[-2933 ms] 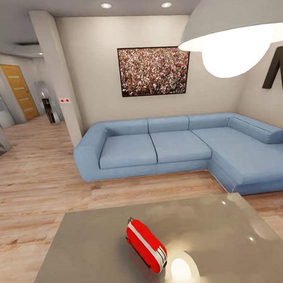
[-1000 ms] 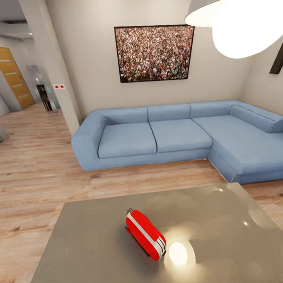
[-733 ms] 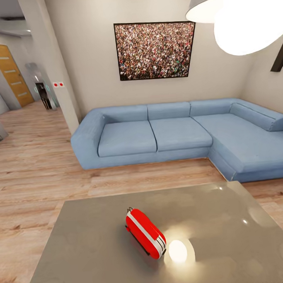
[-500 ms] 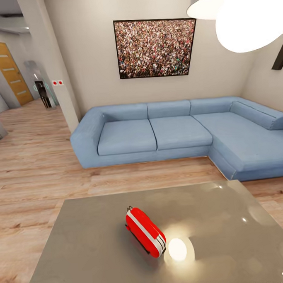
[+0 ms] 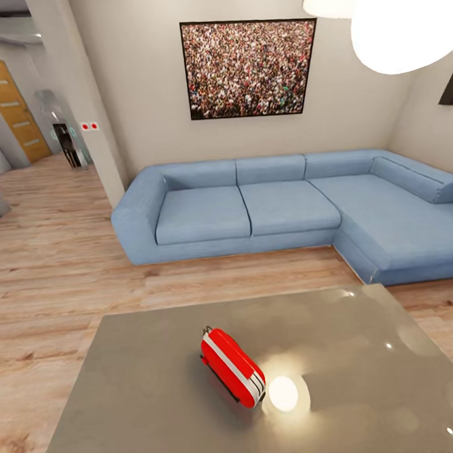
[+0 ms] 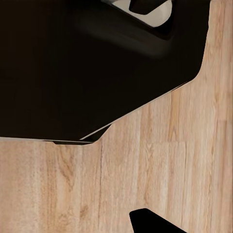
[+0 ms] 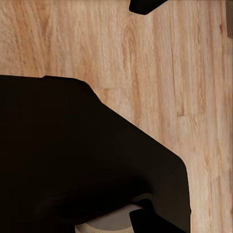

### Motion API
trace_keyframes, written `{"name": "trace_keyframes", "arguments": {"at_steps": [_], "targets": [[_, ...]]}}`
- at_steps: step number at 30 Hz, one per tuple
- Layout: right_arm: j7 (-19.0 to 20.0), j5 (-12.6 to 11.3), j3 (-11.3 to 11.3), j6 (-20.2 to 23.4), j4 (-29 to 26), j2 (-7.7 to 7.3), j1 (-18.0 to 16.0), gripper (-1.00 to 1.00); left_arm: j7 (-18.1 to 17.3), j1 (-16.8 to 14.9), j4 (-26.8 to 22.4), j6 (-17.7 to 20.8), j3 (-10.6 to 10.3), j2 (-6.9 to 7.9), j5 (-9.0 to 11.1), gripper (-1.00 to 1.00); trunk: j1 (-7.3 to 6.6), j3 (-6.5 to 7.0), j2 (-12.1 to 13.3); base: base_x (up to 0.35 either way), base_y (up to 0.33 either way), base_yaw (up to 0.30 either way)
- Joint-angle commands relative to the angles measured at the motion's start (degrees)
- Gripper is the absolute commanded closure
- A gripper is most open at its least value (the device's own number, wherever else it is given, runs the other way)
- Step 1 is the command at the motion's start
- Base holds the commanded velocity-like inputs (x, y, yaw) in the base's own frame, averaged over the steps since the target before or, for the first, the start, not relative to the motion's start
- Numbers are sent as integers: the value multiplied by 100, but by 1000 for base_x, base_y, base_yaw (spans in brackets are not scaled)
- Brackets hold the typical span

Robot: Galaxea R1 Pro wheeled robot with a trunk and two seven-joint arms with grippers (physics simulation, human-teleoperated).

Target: Turn on the radio receiver that's on the table in the living room.

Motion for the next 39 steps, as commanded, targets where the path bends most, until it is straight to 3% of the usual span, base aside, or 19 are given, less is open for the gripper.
{"name": "trace_keyframes", "arguments": {"at_steps": [1,39], "targets": [[0,0,0,0,2,1,0,-100,0,0,0,0,2,0,6,-100,0,-9,0,0,0,0],[0,1,0,0,1,1,-2,-100,0,0,0,0,8,0,5,-100,-835,328,1524,0,0,0]]}}
